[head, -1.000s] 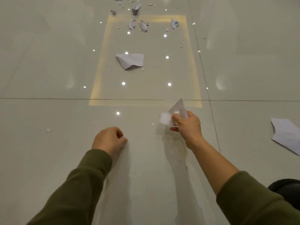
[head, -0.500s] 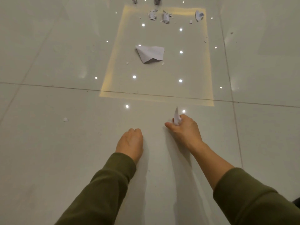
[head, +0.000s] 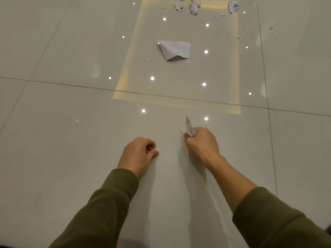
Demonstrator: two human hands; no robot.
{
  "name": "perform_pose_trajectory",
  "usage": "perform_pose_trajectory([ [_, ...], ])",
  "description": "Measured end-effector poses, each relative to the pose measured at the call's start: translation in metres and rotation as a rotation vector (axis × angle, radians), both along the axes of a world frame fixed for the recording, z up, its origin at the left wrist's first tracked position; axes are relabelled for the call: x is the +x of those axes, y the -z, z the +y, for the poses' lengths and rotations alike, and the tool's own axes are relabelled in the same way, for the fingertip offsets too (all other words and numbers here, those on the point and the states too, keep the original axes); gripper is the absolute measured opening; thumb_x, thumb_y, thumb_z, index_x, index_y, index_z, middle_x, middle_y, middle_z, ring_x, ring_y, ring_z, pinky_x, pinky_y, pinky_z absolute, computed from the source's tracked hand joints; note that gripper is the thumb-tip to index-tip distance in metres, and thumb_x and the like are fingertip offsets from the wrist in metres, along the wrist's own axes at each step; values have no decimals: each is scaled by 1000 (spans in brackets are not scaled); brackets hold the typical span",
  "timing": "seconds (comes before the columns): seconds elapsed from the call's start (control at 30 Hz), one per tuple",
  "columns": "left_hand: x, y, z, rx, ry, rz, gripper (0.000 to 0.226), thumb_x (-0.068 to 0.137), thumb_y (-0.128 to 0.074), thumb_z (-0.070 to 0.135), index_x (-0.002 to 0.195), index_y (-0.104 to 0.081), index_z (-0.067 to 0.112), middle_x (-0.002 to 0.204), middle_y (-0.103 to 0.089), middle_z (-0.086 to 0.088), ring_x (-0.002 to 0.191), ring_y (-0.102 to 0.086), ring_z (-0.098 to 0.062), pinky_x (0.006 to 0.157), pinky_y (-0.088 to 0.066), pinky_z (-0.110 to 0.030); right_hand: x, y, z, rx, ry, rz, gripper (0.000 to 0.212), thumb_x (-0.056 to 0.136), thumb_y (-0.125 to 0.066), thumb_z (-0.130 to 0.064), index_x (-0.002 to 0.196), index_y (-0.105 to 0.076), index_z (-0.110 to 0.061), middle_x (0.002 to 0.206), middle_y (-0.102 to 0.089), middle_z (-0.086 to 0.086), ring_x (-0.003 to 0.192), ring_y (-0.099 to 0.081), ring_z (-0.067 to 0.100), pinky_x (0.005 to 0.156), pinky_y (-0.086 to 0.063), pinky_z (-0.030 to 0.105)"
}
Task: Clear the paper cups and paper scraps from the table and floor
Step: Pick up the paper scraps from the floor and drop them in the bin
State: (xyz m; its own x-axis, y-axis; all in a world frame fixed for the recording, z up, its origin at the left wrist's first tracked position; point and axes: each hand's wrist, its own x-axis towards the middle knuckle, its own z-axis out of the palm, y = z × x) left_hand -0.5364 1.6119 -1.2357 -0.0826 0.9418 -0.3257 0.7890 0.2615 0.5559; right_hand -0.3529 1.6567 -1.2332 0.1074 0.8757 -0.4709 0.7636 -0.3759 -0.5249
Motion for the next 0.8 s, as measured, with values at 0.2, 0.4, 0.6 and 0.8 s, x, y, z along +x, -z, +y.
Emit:
perform_pose_trajectory([
  [0.2,19,8,-5,89,158,255,11,93,-52,24,93,-63,20,89,-58,3,77,-53,-11,74,-45,-19,-24,-2,-16,-97,16,103,34,89,-50,-28,60,-46,-12,60,-49,2,61,-50,22,52,-36,28],
  [0.4,45,-17,15,-130,-357,-539,14,95,-47,19,86,-57,17,91,-63,-3,83,-61,-16,77,-51,-30,-21,-23,-13,-217,548,790,17,88,-56,-9,72,-60,-5,66,-59,8,55,-57,15,52,-52,25],
  [0.6,84,-91,57,-139,-375,-1205,10,97,-45,17,101,-54,13,109,-65,-6,101,-65,-17,81,-55,-26,30,-82,9,41,533,838,6,89,-60,-15,88,-63,-9,78,-64,2,72,-62,12,61,-54,24],
  [0.8,165,-187,82,-129,-71,-1284,15,98,-44,15,93,-57,9,101,-69,-10,93,-69,-20,83,-56,-32,113,-188,15,344,555,795,6,82,-68,-10,86,-65,-9,74,-63,4,68,-62,14,61,-57,22],
])
